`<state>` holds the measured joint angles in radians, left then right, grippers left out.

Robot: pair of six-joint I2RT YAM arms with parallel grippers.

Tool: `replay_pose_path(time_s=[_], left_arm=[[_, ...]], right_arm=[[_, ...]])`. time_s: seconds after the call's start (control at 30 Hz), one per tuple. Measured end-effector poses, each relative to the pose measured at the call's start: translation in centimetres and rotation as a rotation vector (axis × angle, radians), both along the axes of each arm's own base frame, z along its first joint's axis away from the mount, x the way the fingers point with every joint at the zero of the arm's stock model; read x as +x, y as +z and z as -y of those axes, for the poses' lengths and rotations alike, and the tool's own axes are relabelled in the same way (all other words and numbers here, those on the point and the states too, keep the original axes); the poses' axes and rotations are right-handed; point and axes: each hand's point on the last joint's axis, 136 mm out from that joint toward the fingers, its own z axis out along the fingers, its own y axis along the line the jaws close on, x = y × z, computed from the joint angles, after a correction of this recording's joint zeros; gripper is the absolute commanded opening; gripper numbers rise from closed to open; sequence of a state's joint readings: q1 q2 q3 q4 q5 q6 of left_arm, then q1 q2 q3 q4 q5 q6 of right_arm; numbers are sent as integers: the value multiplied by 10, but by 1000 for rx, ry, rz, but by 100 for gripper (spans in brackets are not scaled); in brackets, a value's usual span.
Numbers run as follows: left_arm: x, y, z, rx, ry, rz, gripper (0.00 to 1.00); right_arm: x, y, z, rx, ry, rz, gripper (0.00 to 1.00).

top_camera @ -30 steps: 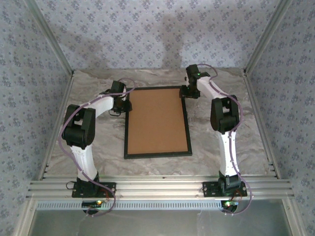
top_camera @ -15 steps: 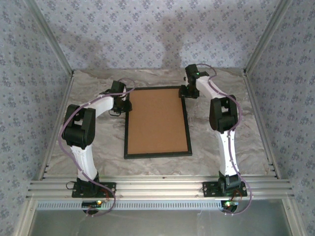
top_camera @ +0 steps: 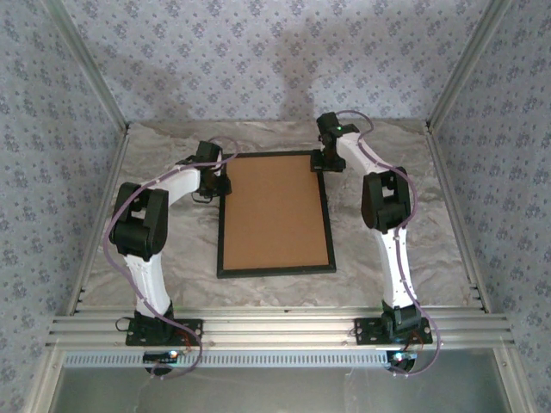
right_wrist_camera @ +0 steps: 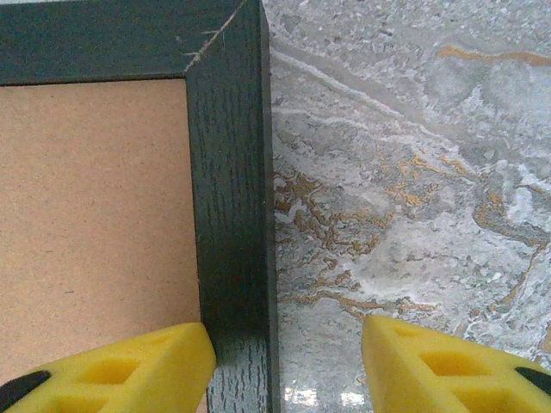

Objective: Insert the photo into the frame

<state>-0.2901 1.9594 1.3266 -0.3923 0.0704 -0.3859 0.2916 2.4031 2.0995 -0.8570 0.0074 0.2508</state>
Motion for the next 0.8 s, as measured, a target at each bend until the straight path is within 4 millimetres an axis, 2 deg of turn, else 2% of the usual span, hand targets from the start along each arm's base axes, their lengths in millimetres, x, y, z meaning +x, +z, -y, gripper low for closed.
replay_pose_path(time_s=[0.3,0.4,0.8], left_arm=[[0,0,0,-3,7,-1,28],[0,0,0,-3,7,-1,28],[0,0,0,-3,7,-1,28]], right_arm=[[-1,0,-2,-2,-11,0,55],[-2,-6,-8,-11,-7,-6,56],[-1,-2,-11,-58,1,-1,57]])
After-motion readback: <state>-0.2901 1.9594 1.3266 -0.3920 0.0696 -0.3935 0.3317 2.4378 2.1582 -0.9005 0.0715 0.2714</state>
